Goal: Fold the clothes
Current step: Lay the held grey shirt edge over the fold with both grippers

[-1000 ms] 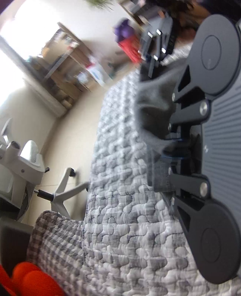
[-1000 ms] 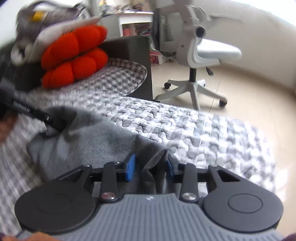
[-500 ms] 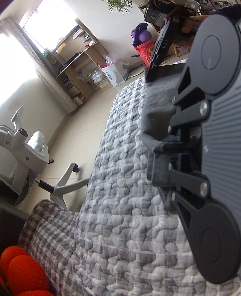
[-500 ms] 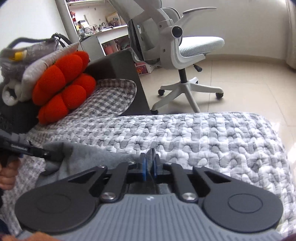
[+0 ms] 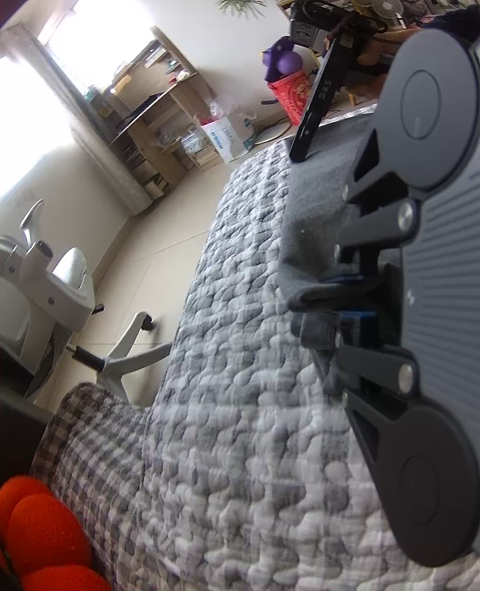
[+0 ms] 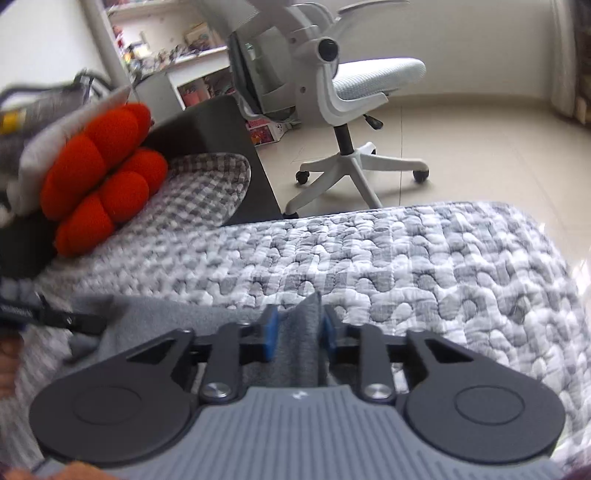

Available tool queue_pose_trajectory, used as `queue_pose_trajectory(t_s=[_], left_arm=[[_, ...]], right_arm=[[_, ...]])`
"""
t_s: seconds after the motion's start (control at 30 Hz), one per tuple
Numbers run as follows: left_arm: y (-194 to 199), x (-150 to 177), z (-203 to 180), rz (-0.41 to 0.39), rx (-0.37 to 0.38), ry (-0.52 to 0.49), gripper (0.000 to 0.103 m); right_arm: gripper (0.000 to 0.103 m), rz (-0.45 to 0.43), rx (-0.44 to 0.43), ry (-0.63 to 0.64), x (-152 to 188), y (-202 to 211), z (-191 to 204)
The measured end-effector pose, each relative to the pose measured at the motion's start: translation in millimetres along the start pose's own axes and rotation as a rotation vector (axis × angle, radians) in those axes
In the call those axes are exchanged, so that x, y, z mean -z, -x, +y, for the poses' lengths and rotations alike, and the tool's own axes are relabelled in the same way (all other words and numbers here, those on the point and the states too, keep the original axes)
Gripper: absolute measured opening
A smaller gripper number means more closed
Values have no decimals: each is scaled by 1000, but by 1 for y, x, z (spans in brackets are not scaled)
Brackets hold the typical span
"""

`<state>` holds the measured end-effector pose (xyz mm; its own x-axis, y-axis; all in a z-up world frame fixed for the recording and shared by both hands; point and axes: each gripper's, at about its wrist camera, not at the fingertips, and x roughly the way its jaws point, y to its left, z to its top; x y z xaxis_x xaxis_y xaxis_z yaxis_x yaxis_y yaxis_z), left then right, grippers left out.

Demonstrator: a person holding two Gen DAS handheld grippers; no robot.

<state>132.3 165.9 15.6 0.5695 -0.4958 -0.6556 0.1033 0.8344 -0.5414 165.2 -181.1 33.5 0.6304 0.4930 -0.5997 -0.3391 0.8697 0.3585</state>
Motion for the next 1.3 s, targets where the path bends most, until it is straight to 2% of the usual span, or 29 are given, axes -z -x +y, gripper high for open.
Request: queue_pose_trajectory(t_s=[0.13, 0.17, 0.27, 0.37, 0.43, 0.47, 0.5, 0.53, 0.73, 0.83, 1.03, 1.13, 1.27, 1.3], left_arm=[[13, -5, 9, -32, 32, 32, 19], [16, -7, 12, -45, 45, 41, 22], [21, -8, 15, -73, 71, 65, 32], [15, -7, 11, -69, 52, 59, 32], [7, -6, 7, -58, 27, 50, 32], [3, -5, 5, -53, 16, 42, 25], [0, -4, 1, -51, 7, 28, 12], [-2, -4, -1, -48, -3, 21, 9], [1, -1, -9, -31, -46, 23, 7], [11, 1, -12, -48, -57, 18, 7], [-6, 0, -8, -24, -129, 12, 8], [-2, -2, -12, -37, -140, 3, 13], [8, -7, -12, -78, -184, -4, 32], [12, -8, -12, -84, -205, -2, 38]], right_arm=[[32, 7, -45, -116, -3, 6, -18], [32, 11, -48, -129, -5, 6, -20], [32, 19, -48, -135, -3, 6, -22], [32, 6, -47, -110, -3, 10, -12], [32, 3, -37, -89, -2, 9, -7], [30, 2, -20, -78, -2, 7, -4], [20, 2, -9, -66, -1, 5, -3], [18, 1, 3, -53, -1, 3, -1], [14, -66, 1, -4, -3, 9, 11], [13, -85, 8, 17, -3, 8, 13], [12, -45, 102, 90, 6, -11, 18], [13, -42, 120, 117, 9, -8, 20], [14, -48, 126, 87, 10, 1, 14], [17, -52, 139, 88, 10, 4, 15]])
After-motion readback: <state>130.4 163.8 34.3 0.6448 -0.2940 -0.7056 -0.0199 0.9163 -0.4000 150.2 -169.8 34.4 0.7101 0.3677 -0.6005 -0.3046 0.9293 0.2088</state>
